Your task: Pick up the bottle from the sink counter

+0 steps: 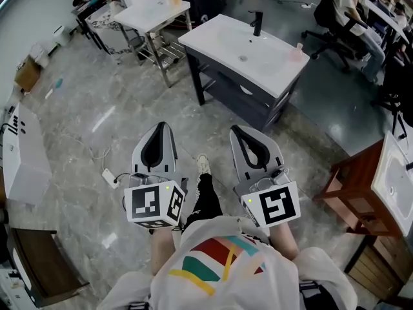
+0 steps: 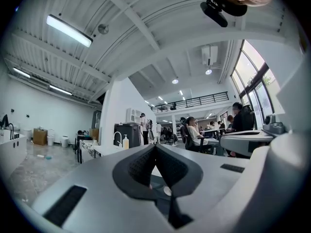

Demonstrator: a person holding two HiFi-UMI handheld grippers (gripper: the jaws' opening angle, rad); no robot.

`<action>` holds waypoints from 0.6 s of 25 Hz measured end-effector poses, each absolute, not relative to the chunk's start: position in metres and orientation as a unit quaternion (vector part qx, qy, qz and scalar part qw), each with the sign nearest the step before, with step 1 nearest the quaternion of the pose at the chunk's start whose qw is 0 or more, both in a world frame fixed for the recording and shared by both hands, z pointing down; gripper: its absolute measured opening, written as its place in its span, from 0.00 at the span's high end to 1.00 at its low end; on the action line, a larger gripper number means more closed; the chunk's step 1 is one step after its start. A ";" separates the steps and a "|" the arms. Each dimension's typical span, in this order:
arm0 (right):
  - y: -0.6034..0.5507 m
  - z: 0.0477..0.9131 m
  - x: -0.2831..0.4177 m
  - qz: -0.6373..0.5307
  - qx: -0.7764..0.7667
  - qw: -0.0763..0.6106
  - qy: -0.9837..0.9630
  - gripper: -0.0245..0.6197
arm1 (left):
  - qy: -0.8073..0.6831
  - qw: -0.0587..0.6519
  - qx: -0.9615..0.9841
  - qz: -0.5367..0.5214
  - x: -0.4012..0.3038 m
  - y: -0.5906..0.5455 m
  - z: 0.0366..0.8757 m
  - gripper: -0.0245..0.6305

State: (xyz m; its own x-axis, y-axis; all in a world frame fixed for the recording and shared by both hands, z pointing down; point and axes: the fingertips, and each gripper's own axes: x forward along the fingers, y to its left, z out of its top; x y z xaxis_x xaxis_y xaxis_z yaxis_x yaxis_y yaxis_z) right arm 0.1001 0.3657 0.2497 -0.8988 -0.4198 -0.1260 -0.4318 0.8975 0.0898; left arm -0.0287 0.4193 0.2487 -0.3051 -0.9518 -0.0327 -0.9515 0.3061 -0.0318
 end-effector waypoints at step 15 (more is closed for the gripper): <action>0.261 0.239 0.043 0.095 -0.277 0.061 0.954 0.94 | 0.783 0.030 -0.621 0.020 -0.090 0.310 0.246 0.93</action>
